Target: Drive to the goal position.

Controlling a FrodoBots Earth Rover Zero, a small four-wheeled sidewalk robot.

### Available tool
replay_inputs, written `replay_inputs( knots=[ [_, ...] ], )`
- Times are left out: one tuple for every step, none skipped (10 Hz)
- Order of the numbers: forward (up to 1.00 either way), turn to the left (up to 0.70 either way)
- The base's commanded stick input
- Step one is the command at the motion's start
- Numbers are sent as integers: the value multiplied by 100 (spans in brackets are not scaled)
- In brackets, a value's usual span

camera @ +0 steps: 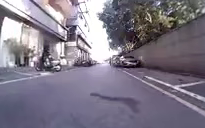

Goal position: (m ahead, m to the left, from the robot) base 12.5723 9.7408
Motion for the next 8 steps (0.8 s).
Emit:
replay_inputs(
  knots=[
    [45,0],
    [45,0],
    [45,0],
    [45,0],
    [45,0],
    [45,0],
    [45,0],
    [45,0]
  ],
)
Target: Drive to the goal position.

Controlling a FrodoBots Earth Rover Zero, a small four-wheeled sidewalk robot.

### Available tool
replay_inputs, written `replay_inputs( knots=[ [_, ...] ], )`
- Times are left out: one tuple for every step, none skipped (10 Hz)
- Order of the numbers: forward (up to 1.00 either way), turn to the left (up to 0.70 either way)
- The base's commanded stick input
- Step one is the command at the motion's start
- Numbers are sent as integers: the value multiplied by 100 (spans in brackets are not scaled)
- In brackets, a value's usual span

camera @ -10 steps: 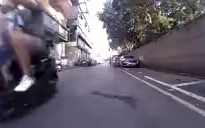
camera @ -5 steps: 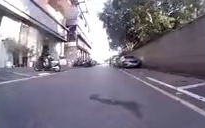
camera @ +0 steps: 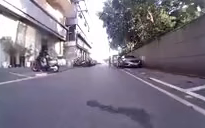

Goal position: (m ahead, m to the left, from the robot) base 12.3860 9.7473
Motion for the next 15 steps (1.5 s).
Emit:
replay_inputs(
  knots=[
    [45,0],
    [45,0],
    [45,0],
    [45,0],
    [45,0],
    [45,0],
    [45,0],
    [45,0],
    [45,0],
    [45,0],
    [45,0],
    [45,0],
    [45,0],
    [45,0],
    [45,0]
  ],
)
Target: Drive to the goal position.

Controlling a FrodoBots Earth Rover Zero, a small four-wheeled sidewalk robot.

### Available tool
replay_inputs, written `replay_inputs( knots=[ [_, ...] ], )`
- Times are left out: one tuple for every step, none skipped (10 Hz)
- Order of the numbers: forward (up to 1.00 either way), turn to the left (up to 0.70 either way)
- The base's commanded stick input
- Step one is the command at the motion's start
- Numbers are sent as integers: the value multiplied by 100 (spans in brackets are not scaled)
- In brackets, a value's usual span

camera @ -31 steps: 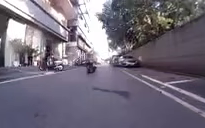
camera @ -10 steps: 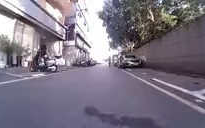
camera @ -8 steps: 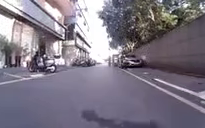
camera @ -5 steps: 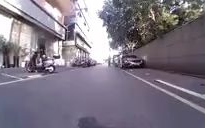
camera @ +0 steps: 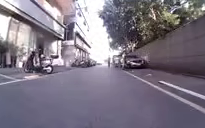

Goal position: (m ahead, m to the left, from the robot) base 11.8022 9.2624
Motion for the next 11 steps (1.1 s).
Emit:
replay_inputs(
  knots=[
    [59,0],
    [70,0],
    [70,0],
    [70,0],
    [70,0],
    [70,0],
    [70,0],
    [70,0],
    [59,0],
    [45,0],
    [45,0]
  ],
)
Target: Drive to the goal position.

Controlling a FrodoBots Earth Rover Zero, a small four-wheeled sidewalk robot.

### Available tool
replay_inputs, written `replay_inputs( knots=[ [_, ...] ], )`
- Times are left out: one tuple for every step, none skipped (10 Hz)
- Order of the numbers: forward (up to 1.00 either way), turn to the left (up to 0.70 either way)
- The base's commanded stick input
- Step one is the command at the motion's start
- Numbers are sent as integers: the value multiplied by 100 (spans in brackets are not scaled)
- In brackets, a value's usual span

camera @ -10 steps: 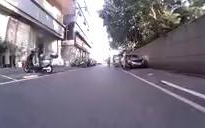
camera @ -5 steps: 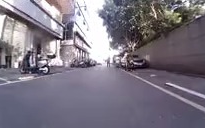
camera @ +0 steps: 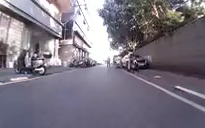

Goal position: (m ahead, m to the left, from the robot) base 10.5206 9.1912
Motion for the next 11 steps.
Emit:
replay_inputs(
  knots=[
    [45,-1],
    [45,-15],
    [45,-16],
    [45,-7],
    [45,-1],
    [45,0],
    [45,0],
    [45,0],
    [45,0],
    [45,0],
    [45,0]
  ],
)
